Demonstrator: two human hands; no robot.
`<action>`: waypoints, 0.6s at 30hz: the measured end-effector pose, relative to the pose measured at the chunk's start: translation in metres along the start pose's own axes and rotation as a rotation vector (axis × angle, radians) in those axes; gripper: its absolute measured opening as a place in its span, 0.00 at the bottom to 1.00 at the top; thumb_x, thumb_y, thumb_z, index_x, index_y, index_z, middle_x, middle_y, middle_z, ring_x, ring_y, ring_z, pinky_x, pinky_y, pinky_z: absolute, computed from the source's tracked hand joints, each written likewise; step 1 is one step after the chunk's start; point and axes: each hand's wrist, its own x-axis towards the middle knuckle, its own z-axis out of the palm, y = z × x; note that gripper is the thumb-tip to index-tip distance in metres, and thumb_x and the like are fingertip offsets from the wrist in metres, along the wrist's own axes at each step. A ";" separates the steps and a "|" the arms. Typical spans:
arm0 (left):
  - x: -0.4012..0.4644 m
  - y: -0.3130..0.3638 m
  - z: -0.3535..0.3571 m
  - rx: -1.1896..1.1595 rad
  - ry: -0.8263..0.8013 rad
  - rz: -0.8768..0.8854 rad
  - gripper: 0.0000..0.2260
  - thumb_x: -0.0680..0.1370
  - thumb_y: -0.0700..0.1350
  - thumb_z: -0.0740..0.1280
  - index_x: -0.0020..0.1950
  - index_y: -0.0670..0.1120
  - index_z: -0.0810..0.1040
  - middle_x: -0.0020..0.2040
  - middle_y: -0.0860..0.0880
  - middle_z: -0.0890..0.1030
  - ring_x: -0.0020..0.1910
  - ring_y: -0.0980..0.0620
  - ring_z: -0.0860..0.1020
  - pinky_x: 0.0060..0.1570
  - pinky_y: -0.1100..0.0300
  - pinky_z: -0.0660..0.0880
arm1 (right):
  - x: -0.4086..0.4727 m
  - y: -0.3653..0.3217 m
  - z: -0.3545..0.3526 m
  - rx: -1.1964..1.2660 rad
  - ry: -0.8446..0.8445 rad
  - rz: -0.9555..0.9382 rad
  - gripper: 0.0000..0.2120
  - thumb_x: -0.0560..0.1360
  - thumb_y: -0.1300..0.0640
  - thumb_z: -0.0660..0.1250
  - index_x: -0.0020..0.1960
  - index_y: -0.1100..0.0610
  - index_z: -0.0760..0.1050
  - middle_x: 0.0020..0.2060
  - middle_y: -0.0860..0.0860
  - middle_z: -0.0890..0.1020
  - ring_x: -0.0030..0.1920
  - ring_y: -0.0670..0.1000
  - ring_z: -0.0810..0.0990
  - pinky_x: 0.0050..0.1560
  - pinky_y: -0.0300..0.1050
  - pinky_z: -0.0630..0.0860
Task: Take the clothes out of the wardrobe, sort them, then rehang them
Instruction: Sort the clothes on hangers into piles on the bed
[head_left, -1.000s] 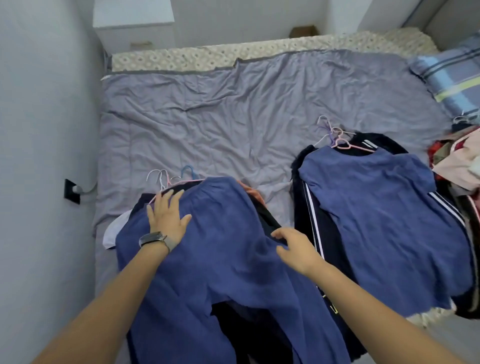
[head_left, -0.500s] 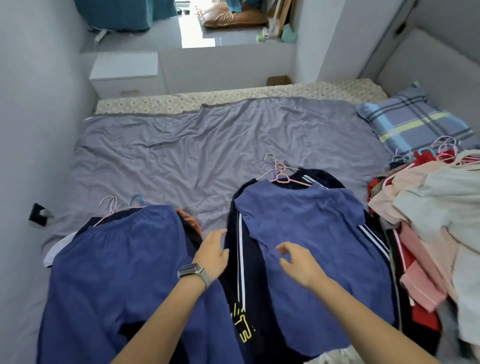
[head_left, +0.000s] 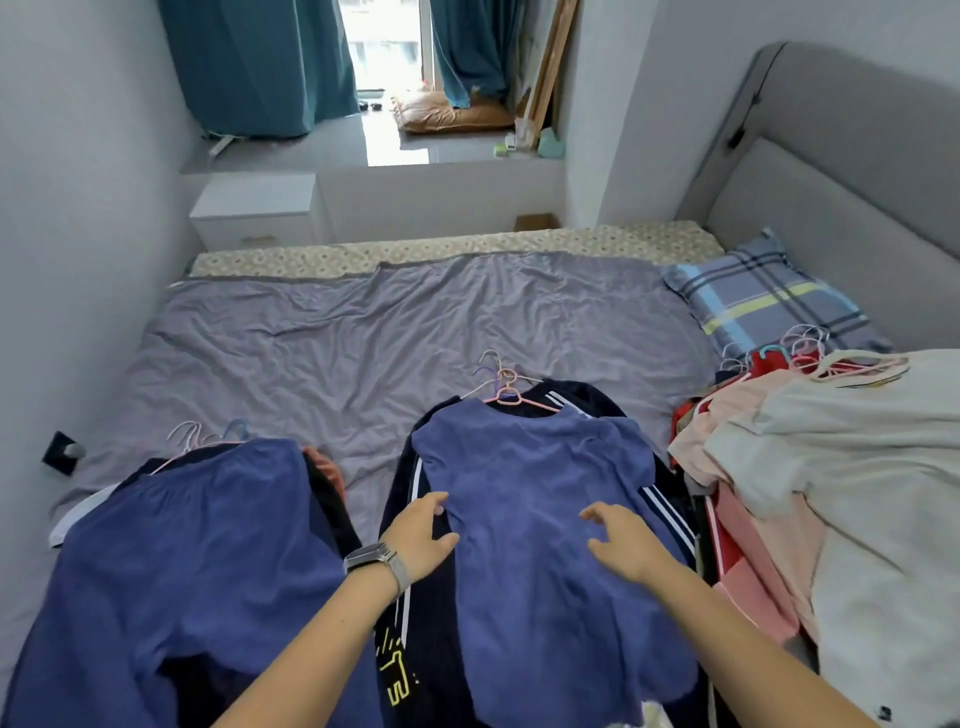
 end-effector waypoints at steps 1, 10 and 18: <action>0.002 0.003 0.004 0.003 -0.006 -0.008 0.27 0.76 0.47 0.67 0.72 0.47 0.61 0.67 0.49 0.70 0.66 0.52 0.69 0.62 0.62 0.66 | 0.003 0.009 0.000 -0.010 -0.017 0.002 0.20 0.75 0.59 0.64 0.67 0.56 0.70 0.63 0.54 0.74 0.64 0.53 0.72 0.65 0.42 0.68; 0.074 0.065 0.066 0.090 -0.049 -0.140 0.39 0.69 0.58 0.69 0.75 0.48 0.57 0.72 0.49 0.63 0.72 0.49 0.61 0.69 0.56 0.61 | 0.094 0.125 -0.034 -0.097 -0.138 0.021 0.23 0.75 0.57 0.64 0.70 0.55 0.66 0.65 0.57 0.71 0.64 0.57 0.71 0.65 0.45 0.67; 0.159 0.101 0.133 -0.034 0.245 -0.327 0.31 0.73 0.54 0.69 0.73 0.49 0.61 0.72 0.51 0.64 0.71 0.49 0.60 0.69 0.53 0.61 | 0.228 0.191 -0.055 -0.160 -0.239 -0.003 0.19 0.77 0.54 0.61 0.66 0.60 0.67 0.62 0.57 0.75 0.62 0.59 0.73 0.60 0.47 0.69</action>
